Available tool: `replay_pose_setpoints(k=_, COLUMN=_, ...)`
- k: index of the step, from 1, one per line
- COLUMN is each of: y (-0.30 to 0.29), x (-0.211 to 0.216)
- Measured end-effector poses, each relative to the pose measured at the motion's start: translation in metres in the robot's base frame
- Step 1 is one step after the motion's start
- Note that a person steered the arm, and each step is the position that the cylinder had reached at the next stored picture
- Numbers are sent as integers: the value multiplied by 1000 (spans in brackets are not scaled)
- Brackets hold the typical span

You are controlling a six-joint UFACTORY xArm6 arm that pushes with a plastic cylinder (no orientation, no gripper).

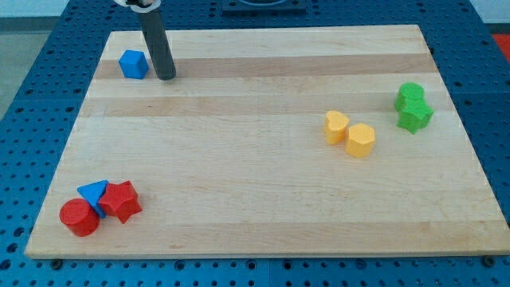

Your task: Point at bottom center

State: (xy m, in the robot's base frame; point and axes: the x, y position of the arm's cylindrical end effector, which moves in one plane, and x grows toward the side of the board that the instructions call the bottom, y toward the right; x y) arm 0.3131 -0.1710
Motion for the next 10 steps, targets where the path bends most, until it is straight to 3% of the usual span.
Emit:
replay_pose_setpoints(k=1, y=0, x=5)
replay_pose_setpoints(k=4, y=94, x=177)
replay_pose_setpoints(k=7, y=261, x=290)
replay_pose_setpoints(k=9, y=275, x=287)
replay_pose_setpoints(k=10, y=315, x=244)
